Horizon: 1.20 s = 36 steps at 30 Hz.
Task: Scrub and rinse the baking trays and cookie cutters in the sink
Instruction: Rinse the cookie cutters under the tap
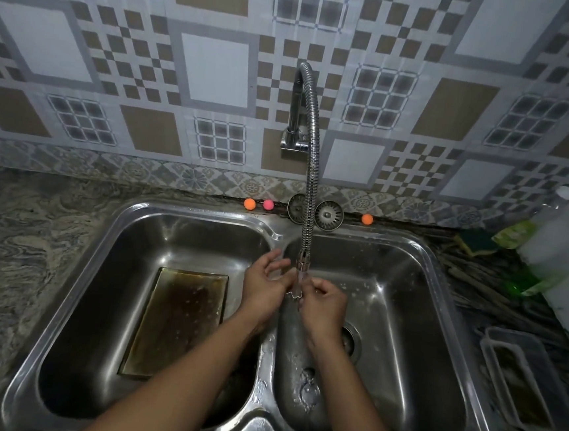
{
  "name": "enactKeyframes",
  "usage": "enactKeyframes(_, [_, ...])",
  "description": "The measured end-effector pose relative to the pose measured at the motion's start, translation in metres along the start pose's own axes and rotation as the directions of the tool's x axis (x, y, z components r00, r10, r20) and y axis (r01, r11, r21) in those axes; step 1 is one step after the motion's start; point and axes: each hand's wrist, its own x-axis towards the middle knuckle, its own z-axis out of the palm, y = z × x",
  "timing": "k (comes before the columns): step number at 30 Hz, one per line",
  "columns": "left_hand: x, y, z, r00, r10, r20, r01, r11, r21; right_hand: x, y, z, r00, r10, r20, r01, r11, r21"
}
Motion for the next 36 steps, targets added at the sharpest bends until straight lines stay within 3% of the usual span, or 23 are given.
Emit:
enactKeyframes(3, [-0.004,0.009,0.001,0.991,-0.112,0.072,0.105,0.99,0.094,-0.002,-0.003,0.001,0.994,-0.11,0.018,0.11,0.994,0.014])
enactKeyframes(5, [-0.004,0.016,0.005,0.959,-0.239,0.149,0.236,0.971,0.042,0.0,0.004,-0.003,0.982,-0.185,0.039,0.185,0.983,-0.002])
enactKeyframes(7, [-0.003,0.022,0.01,0.939,-0.28,0.199,0.283,0.959,0.016,0.002,0.012,-0.009,0.971,-0.235,0.032,0.235,0.972,-0.006])
enactKeyframes(11, [-0.005,0.022,0.017,0.925,-0.304,0.227,0.32,0.947,-0.037,0.004,0.009,-0.018,0.973,-0.229,-0.004,0.229,0.973,0.035])
enactKeyframes(17, [-0.013,0.011,0.019,0.959,-0.17,0.225,0.205,0.968,-0.142,0.008,0.0,-0.01,0.977,-0.189,0.098,0.192,0.981,-0.014])
enactKeyframes(19, [-0.014,0.008,0.016,0.98,-0.125,0.154,0.147,0.978,-0.147,0.007,0.003,0.004,0.995,-0.083,0.063,0.082,0.996,0.014])
enactKeyframes(21, [-0.014,0.004,0.014,0.994,-0.055,0.091,0.067,0.989,-0.129,0.003,0.005,0.018,0.989,0.148,0.017,-0.149,0.969,0.198])
enactKeyframes(23, [-0.015,0.001,0.011,0.998,0.014,0.066,-0.004,0.989,-0.15,0.0,0.002,0.026,0.941,0.333,0.055,-0.326,0.857,0.398])
enactKeyframes(26, [-0.015,0.002,0.005,0.995,0.059,0.075,-0.046,0.984,-0.17,-0.006,-0.008,0.03,0.892,0.442,0.088,-0.415,0.729,0.545])
enactKeyframes(29, [-0.009,0.0,-0.002,0.991,0.09,0.098,-0.083,0.994,-0.074,-0.007,-0.006,0.028,0.942,0.332,-0.056,-0.276,0.856,0.437])
enactKeyframes(32, [-0.007,-0.004,-0.001,0.988,0.115,0.107,-0.123,0.989,0.079,-0.004,-0.006,0.023,0.984,0.119,-0.132,-0.093,0.978,0.188])
enactKeyframes(34, [-0.007,-0.008,0.002,0.995,0.087,0.046,-0.09,0.993,0.077,0.001,-0.006,0.019,0.986,0.046,-0.162,-0.033,0.996,0.078])
enactKeyframes(36, [-0.004,-0.011,0.003,0.998,0.034,-0.059,-0.031,0.999,0.043,0.002,-0.008,0.016,0.993,0.077,-0.085,-0.067,0.992,0.11])
